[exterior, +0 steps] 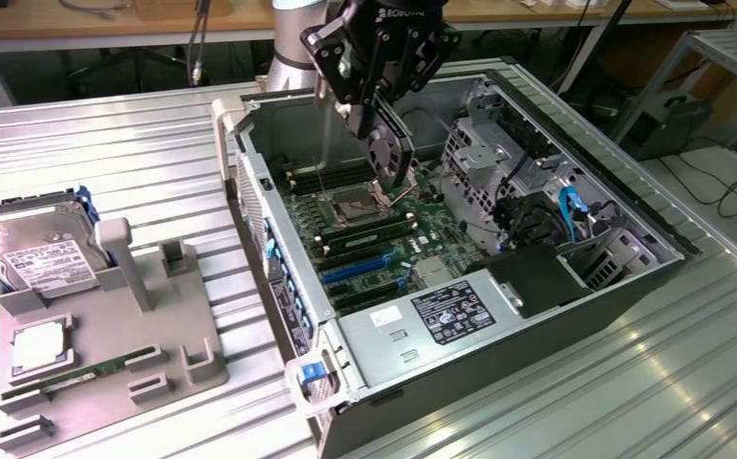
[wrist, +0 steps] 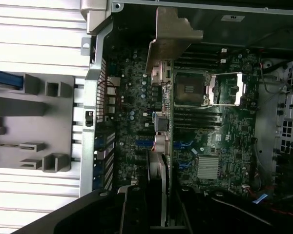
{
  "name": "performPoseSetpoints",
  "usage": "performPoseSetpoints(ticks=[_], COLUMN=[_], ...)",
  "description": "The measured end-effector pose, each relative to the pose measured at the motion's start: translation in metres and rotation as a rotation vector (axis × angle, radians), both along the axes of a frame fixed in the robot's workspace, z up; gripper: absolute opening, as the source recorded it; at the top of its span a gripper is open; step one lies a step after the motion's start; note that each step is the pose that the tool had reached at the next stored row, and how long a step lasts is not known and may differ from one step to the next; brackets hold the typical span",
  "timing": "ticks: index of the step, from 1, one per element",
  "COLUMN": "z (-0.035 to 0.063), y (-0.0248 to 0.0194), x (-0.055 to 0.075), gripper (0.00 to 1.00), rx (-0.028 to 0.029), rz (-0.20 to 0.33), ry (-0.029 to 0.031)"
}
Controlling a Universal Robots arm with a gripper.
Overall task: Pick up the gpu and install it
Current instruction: 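Pick up the gpu and move the gpu toward the slot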
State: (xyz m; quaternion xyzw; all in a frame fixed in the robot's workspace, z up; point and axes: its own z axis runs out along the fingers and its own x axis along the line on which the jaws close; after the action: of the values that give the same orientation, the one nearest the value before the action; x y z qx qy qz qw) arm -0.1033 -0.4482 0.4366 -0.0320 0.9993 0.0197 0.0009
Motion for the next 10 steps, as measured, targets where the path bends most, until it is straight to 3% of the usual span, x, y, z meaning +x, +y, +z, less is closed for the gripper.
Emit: performPoseSetpoints(ticks=[10], z=[0.0000], y=[0.0000], x=[0.012], gripper=[0.27], rx=[0.0000], rz=[0.000], ry=[0.0000])
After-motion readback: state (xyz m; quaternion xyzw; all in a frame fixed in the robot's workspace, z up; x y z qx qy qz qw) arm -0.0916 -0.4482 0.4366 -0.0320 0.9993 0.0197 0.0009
